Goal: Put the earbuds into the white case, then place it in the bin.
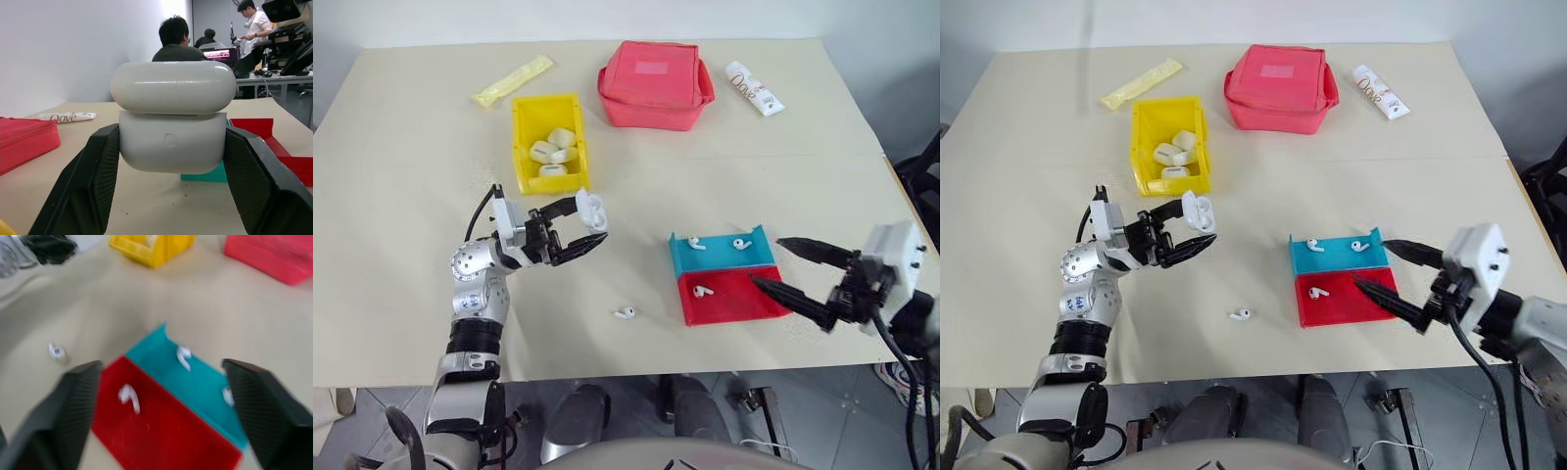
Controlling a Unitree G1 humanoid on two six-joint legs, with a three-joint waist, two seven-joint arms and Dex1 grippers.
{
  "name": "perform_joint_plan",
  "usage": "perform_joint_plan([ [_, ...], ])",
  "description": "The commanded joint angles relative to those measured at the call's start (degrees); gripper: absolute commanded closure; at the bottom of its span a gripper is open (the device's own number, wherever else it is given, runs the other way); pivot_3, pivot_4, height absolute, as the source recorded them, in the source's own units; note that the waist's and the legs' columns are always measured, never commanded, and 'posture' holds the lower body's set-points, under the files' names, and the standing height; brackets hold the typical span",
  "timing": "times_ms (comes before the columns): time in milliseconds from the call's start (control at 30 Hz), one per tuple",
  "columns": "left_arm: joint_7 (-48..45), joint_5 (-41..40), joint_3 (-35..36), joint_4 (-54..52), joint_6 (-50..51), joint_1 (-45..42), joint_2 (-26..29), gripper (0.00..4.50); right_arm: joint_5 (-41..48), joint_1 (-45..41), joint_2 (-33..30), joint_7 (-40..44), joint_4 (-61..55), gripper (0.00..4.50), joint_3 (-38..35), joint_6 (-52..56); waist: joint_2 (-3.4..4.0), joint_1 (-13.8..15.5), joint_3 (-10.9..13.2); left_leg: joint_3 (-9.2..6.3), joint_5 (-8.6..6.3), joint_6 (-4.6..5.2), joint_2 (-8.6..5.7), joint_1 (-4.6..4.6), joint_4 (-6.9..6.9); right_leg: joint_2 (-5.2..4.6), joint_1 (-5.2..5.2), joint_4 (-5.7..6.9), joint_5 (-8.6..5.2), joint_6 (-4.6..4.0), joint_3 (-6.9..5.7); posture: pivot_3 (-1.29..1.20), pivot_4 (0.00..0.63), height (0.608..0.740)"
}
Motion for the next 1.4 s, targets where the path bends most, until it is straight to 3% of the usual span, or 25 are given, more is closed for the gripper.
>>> perform_joint_plan([
  [33,0.2,-0.6,-0.1,-3.6,-0.7,0.8,0.7,1.72,1.3,3.7,-0.6,0.6,-3.2,0.02,-5.7,0.3,0.0,0.1,0.0,0.01,0.0,0.0,0.01,0.0,0.0,0.01,0.0,0.0,0.0,0.0,0.0,0.0,0.15,0.74],
  [333,1.6,-0.2,-1.1,-8.6,-0.1,4.0,1.2,1.72,1.7,13.5,-1.0,3.0,-5.8,0.02,-13.4,0.6,-0.03,0.5,0.0,0.11,-0.03,0.05,0.01,0.06,-0.03,0.01,0.05,-0.03,0.0,0.01,0.09,0.0,0.15,0.74],
  [567,2.7,-1.0,-2.7,-14.1,1.4,7.0,1.4,1.72,-1.0,12.6,-8.0,1.0,-8.3,0.02,-9.0,5.6,-0.01,0.5,0.0,0.11,-0.05,0.04,0.04,0.06,-0.04,0.01,0.05,-0.03,0.0,0.01,0.08,0.0,0.15,0.74],
  [767,4.8,-1.4,-3.7,-19.5,3.4,9.7,1.5,1.72,-4.1,5.3,-14.3,-1.3,-7.6,0.02,0.5,7.7,-0.05,0.6,0.0,0.13,-0.06,0.03,0.06,0.06,-0.04,0.01,0.05,-0.06,0.0,0.01,0.07,0.0,0.15,0.74],
  [900,7.4,-0.9,-3.9,-22.1,4.1,11.4,1.4,1.72,-5.3,-3.2,-16.9,-4.1,-7.0,0.93,8.5,10.0,-0.05,0.7,0.0,0.11,-0.06,0.03,0.04,0.03,-0.04,0.0,0.05,-0.08,0.0,0.01,0.05,0.0,0.15,0.74],
  [1133,10.0,-1.8,-4.0,-28.2,5.9,15.9,2.7,1.72,-9.0,-13.7,-23.4,-6.5,-6.9,0.93,20.6,16.8,0.01,0.6,0.0,0.13,-0.07,0.02,0.06,0.02,-0.06,0.0,-0.01,-0.11,0.0,0.01,0.05,0.0,0.15,0.74],
  [1233,10.2,-2.4,-3.8,-29.5,6.6,16.9,3.3,1.72,-9.6,-18.1,-24.6,-7.4,-7.2,1.74,25.9,20.5,0.0,0.7,0.0,0.12,-0.07,0.01,0.07,-0.01,-0.06,-0.01,0.0,-0.12,0.0,0.0,0.03,0.0,0.15,0.74],
  [1400,10.3,-3.0,-3.8,-30.6,7.5,17.5,4.2,1.72,-10.3,-26.7,-23.8,-8.0,-7.7,1.74,34.6,25.6,0.04,0.6,0.1,0.12,-0.07,0.01,0.06,-0.01,-0.05,-0.01,0.0,-0.11,0.01,0.01,0.02,0.0,0.15,0.74],
])
